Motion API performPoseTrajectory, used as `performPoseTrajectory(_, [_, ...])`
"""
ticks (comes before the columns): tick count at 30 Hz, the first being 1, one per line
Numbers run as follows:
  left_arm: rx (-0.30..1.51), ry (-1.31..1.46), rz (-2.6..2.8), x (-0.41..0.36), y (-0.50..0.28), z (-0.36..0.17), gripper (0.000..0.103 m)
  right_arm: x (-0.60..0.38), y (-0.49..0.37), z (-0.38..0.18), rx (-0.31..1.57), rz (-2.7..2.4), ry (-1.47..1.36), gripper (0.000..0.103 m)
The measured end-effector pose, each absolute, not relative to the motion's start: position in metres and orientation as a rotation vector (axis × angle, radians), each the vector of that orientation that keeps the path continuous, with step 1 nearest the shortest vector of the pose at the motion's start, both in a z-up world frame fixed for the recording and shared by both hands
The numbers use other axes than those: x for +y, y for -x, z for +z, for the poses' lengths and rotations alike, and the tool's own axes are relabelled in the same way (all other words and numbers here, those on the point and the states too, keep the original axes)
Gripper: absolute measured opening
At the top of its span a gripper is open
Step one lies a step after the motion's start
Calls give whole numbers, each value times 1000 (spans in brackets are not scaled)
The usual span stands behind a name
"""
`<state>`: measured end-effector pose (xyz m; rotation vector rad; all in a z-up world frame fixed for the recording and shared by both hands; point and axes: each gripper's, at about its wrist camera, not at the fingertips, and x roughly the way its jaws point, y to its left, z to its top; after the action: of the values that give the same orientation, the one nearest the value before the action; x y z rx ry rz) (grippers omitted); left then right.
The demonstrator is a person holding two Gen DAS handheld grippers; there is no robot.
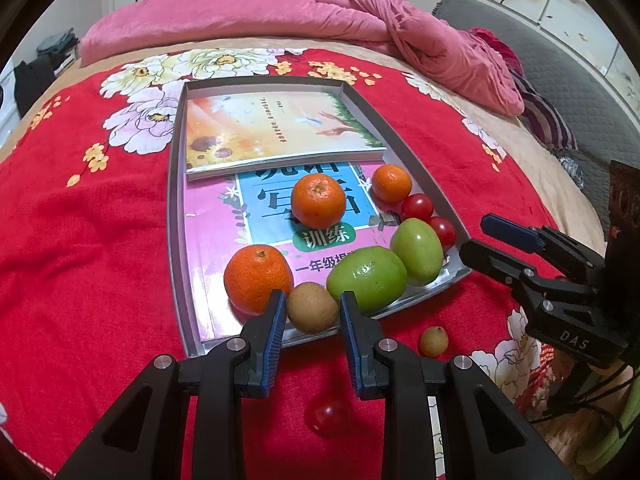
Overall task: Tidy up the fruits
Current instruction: 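Lower both fruits into the tray and open both grippers, then grasp a red tomato with the left gripper while the right gripper grasps a brown fruit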
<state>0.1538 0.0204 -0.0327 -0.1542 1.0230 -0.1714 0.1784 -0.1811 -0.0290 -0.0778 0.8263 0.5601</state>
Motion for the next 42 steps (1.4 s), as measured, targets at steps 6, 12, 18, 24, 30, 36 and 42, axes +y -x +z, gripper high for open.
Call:
performPoseTrajectory(6, [1026, 157, -177, 20, -153, -32, 38, -181, -176, -29, 826, 558, 80, 59])
performPoseTrajectory(12, [1020, 165, -169, 22, -151, -30, 49, -182, -174, -25, 807, 561, 67, 66])
performPoseTrajectory(18, [996, 187, -159, 28, -148, -22, 59, -184, -172, -18, 778, 561, 51, 73])
performPoseTrajectory(24, [968, 174, -152, 28, -142, -13, 67, -186, -169, -13, 763, 564, 38, 79])
performPoseTrajectory(30, [953, 173, -146, 29, -136, -7, 73, -184, -165, -11, 756, 578, 41, 82])
performPoseTrajectory(36, [956, 176, -147, 30, -128, -6, 75, -182, -159, -9, 750, 585, 54, 84])
performPoseTrajectory(42, [971, 169, -151, 32, -118, -8, 75, -179, -152, -9, 760, 600, 68, 84])
